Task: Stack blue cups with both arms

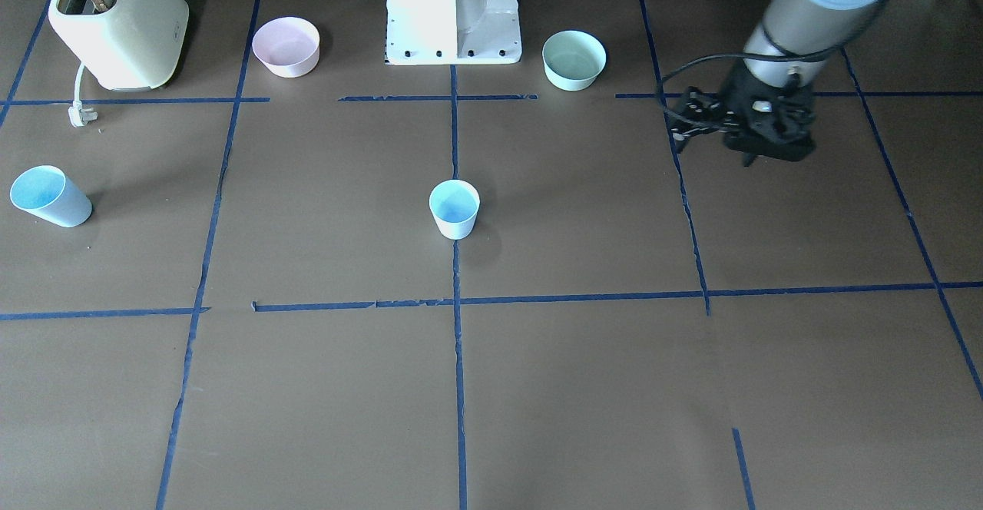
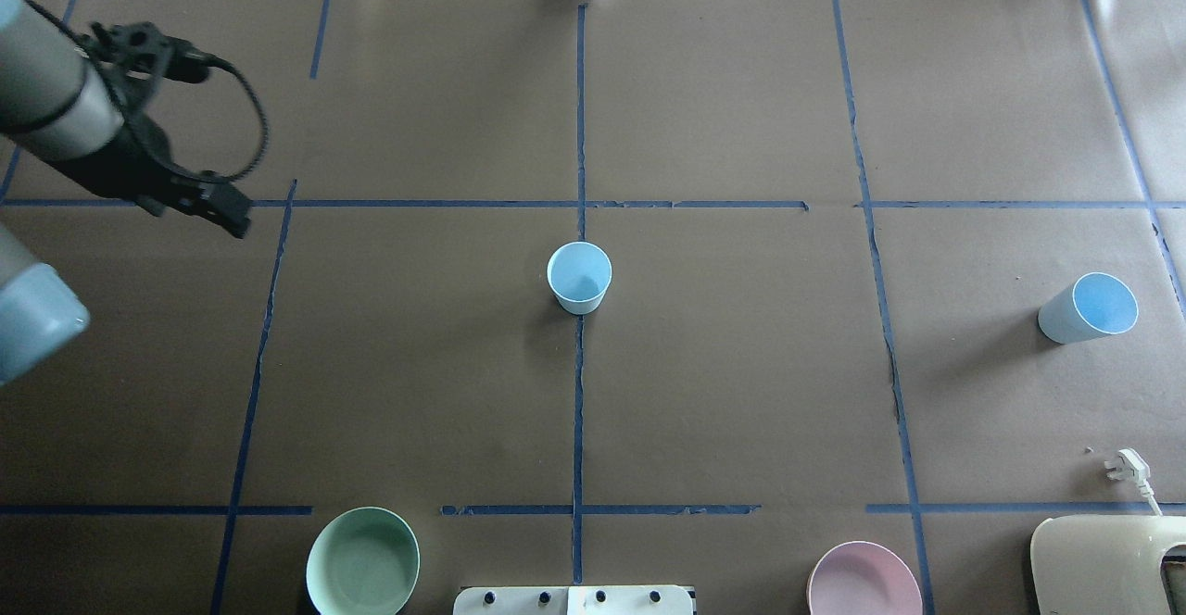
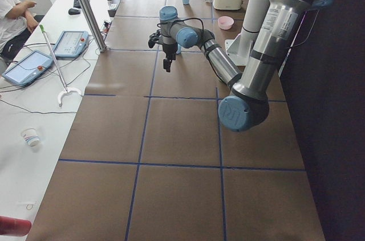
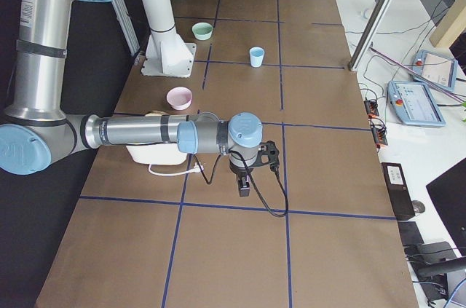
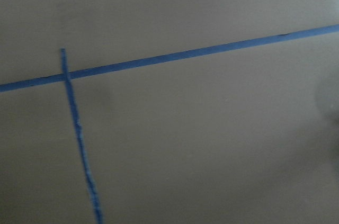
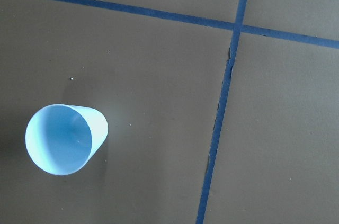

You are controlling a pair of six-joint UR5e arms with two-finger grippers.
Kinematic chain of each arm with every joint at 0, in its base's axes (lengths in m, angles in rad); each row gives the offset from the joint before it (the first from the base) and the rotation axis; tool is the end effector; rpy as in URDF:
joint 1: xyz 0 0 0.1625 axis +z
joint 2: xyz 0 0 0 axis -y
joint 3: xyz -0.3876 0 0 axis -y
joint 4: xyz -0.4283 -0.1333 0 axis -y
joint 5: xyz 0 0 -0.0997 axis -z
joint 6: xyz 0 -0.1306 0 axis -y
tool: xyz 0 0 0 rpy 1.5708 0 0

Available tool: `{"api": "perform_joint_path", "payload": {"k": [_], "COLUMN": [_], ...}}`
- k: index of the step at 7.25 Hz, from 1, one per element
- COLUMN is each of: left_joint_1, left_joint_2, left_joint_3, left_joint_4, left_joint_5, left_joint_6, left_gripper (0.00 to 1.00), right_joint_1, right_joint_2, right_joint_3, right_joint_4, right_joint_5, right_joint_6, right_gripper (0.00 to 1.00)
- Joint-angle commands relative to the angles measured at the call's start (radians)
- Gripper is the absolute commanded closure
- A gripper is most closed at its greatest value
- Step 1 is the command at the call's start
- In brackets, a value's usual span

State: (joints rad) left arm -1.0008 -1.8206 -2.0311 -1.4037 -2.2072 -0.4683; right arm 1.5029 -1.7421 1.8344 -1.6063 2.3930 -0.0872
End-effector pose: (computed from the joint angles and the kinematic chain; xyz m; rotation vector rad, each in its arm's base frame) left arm 0.2554 -0.5017 0.2973 0.1477 0.8004 0.2688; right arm 0.0060 -0.4665 0.5880 0.0616 -0.8225 -0.1696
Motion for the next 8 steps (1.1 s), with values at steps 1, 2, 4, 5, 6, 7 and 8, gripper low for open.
{"api": "perform_joint_path", "payload": {"k": [1, 2, 4, 5, 6, 7, 8], "left_joint_1": [-0.309, -0.415, -0.565, -0.584, -0.588, -0.588, -0.588], "left_joint_2": [0.212, 0.259, 0.357, 0.365, 0.394, 0.408, 0.411], "left_joint_3": [0.024, 0.063, 0.219, 0.250, 0.247, 0.249, 0.247], "left_joint_4": [0.005, 0.005, -0.010, -0.027, -0.047, -0.064, -0.066], "left_joint_5": [-0.110, -0.111, -0.133, -0.141, -0.143, -0.164, -0.180], "left_joint_6": [0.451, 0.587, 0.700, 0.701, 0.701, 0.701, 0.701], "left_gripper": [0.00, 0.00, 0.00, 0.00, 0.00, 0.00, 0.00], "right_joint_1": [-0.045, -0.073, -0.133, -0.173, -0.208, -0.242, -0.274], "right_joint_2": [0.054, 0.068, 0.069, 0.062, 0.017, -0.044, -0.057], "right_joint_3": [0.008, 0.019, 0.066, 0.077, 0.077, 0.059, 0.013], "right_joint_4": [0.000, 0.000, 0.002, 0.035, 0.183, 0.374, 0.505], "right_joint_5": [-0.002, -0.005, -0.008, -0.009, -0.034, -0.064, -0.074], "right_joint_6": [0.110, 0.119, 0.228, 0.285, 0.404, 0.525, 0.611], "right_gripper": [0.00, 0.00, 0.00, 0.00, 0.00, 0.00, 0.00]}}
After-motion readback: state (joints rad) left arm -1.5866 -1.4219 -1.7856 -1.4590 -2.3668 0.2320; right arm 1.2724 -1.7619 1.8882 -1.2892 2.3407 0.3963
